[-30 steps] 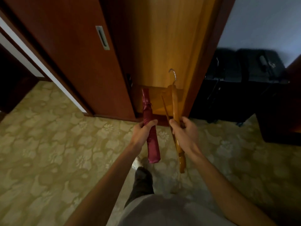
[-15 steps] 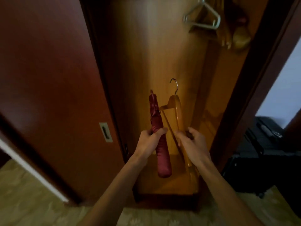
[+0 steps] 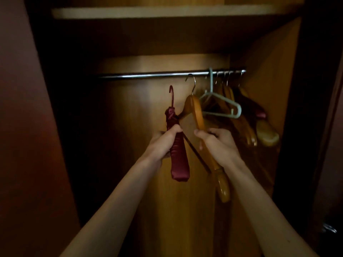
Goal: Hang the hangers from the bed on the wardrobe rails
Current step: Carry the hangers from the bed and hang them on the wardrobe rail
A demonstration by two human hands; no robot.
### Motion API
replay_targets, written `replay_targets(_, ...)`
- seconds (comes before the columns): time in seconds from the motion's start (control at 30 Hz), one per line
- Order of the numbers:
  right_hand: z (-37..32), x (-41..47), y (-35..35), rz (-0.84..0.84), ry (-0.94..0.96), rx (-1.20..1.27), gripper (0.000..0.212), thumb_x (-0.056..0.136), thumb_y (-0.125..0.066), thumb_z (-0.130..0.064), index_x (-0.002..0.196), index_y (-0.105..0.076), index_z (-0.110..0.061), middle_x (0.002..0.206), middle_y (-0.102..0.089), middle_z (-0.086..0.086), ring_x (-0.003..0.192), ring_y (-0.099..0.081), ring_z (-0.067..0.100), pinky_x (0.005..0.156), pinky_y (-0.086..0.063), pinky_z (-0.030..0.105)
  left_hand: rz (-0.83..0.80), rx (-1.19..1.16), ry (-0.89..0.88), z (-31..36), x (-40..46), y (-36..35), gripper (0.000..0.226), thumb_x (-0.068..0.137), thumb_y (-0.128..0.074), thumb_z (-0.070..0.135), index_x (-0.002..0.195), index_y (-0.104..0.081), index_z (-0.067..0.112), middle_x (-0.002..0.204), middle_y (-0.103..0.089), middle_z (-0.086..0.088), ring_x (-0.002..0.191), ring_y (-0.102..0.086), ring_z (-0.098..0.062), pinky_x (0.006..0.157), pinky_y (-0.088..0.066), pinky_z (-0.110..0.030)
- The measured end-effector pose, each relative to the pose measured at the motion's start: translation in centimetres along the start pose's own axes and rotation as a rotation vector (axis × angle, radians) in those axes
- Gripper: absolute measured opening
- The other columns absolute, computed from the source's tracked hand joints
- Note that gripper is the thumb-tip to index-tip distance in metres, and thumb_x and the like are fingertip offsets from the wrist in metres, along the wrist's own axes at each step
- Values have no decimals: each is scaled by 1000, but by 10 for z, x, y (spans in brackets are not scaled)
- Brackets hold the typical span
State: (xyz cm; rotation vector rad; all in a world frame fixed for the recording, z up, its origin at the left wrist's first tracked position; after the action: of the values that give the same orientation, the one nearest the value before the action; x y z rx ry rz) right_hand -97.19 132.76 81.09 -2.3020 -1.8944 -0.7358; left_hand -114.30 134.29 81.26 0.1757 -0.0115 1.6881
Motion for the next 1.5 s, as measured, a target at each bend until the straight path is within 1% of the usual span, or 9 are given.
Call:
replay_targets(0.17, -24, 60, 8, 41, 31, 11, 29, 89, -63, -41, 67, -68, -24, 51, -65, -13, 56, -62, -1, 60, -34, 24, -16, 15, -102, 46, 58, -23, 44, 75, -71, 56, 99, -70, 19, 70, -75, 3, 55, -70, -8, 55, -56, -23)
replay_targets(0.3, -33, 95, 10, 64, -6, -17, 36, 85, -65, -37, 53, -66, -21, 45, -63, -10, 63, -62, 11, 59, -36, 28, -58, -11, -132, 67, 92, -35, 45, 75, -73, 56, 100, -71, 19, 88, -79, -7, 77, -75, -21, 79, -61, -38)
replay_targets(0.47, -36, 121, 7, 79, -69, -47, 35, 87, -64, -36, 57, -67, -18, 56, -67, -5, 65, -64, 15, 60, -42, 29, -88, -24, -129, 79, 118, -44, 39, 81, -70, 54, 98, -69, 18, 62, -74, 5, 58, -70, -12, 72, -56, -35)
replay_targets(0.57, -34, 132, 6, 85, -90, -31, 31, 87, -64, -35, 73, -76, -10, 70, -74, 3, 72, -70, 22, 70, -54, 34, -106, -35, -106, 84, 128, -50, 36, 87, -65, 52, 98, -68, 18, 75, -74, -2, 66, -66, -17, 71, -49, -35)
replay_targets(0.8, -22, 145, 15, 141, -99, -71, 26, 88, -65, -28, 66, -68, -14, 61, -66, 1, 60, -61, 18, 55, -43, 26, -205, -154, -42, 83, 150, -73, 30, 96, -56, 47, 103, -68, 19, 105, -73, -9, 100, -70, -26, 99, -53, -46)
replay_targets(1.1, -14, 151, 19, 189, -120, -169, 28, 91, -62, -24, 64, -63, -14, 57, -60, -2, 52, -55, 11, 41, -37, 19, -236, -259, 16, 78, 176, -96, 27, 97, -57, 33, 114, -66, 14, 116, -72, -14, 109, -69, -30, 99, -55, -49)
replay_targets(1.23, -10, 156, 14, 199, -91, -231, 34, 89, -63, -24, 57, -59, -14, 51, -56, -3, 46, -50, 10, 36, -33, 16, -259, -230, 31, 78, 182, -96, 20, 99, -52, 32, 103, -62, 16, 99, -68, -8, 96, -66, -25, 93, -56, -41)
replay_targets(1.37, 2, 154, 6, 183, -79, -248, 34, 93, -63, -31, 66, -67, -12, 51, -58, -5, 40, -51, 5, 38, -35, 16, -319, -158, 22, 63, 182, -92, 43, 100, -50, 49, 123, -63, 16, 110, -70, -6, 107, -67, -24, 99, -53, -42)
replay_targets(1.5, 12, 133, -2, 195, -65, -161, 35, 98, -58, -44, 77, -70, -19, 44, -60, -9, 37, -53, 0, 38, -37, 14, -264, -144, -42, 40, 170, -82, 48, 92, -49, 70, 108, -64, 28, 105, -72, 1, 98, -68, -17, 85, -58, -34)
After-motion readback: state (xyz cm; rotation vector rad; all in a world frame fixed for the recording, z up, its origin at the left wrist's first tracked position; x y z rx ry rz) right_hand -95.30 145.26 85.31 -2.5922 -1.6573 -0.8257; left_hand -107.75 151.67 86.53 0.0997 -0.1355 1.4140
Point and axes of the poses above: each hand's wrist, its own x-axis towards the middle knuckle, its own y-axis out of the back of the hand, z = x × y, the point moved 2 cm from there along x, towards the middle knuckle
